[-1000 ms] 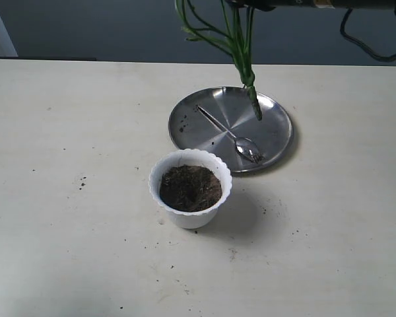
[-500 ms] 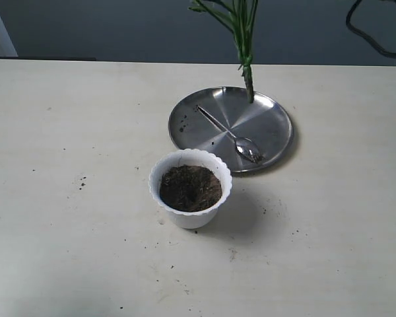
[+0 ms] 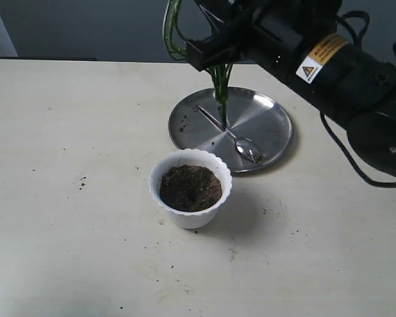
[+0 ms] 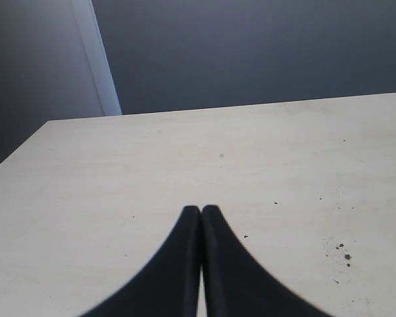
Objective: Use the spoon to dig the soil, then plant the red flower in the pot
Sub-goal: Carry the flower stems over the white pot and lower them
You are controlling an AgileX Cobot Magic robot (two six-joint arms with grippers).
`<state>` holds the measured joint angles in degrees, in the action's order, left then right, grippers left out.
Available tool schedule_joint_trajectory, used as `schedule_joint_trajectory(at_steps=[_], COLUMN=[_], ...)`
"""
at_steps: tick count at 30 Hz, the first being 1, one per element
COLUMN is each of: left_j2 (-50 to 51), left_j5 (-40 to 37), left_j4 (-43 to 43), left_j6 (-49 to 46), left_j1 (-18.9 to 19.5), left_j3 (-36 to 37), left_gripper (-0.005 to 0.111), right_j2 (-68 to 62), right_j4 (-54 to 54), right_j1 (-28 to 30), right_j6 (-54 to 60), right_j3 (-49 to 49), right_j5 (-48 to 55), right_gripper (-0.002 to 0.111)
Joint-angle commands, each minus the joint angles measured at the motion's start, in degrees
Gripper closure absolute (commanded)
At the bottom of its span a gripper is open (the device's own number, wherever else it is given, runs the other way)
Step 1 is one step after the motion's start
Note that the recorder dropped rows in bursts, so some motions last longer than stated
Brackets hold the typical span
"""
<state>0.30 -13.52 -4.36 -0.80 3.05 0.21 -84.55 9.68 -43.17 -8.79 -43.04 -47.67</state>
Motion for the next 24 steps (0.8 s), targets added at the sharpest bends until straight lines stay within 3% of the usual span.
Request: schedule_joint_trajectory(at_steps=[1,7,17,24], left_j2=[-0.3,-0.3,-0.3,-0.3], left_j5=[0.32,0.32,0.32,0.21], left_j4=[0.33,0.33,0.33,0.33], left_j6=[0.22,0.22,0.22,0.22], left_j1=[-0.36,-0.36,-0.36,-0.36], left_j3=[-0.21,-0.21,-0.21,-0.21], left_gripper=[0.106,0.106,0.106,0.106], right_j2=[-3.42,-10.24,-26.58,-27.61], right_j4=[-0.48,11.73,13.16,12.3], right_j1=[0.88,0.88,0.88,0.88], right_j6=[-10.75,-14.39,-8.7,-6.27], right_j3=[0.98,0.98,5.0,2.89], right_j5=[-5.63,-15.23,-22.29,-22.29], right_gripper=[0.109,0.109,0.109,0.109])
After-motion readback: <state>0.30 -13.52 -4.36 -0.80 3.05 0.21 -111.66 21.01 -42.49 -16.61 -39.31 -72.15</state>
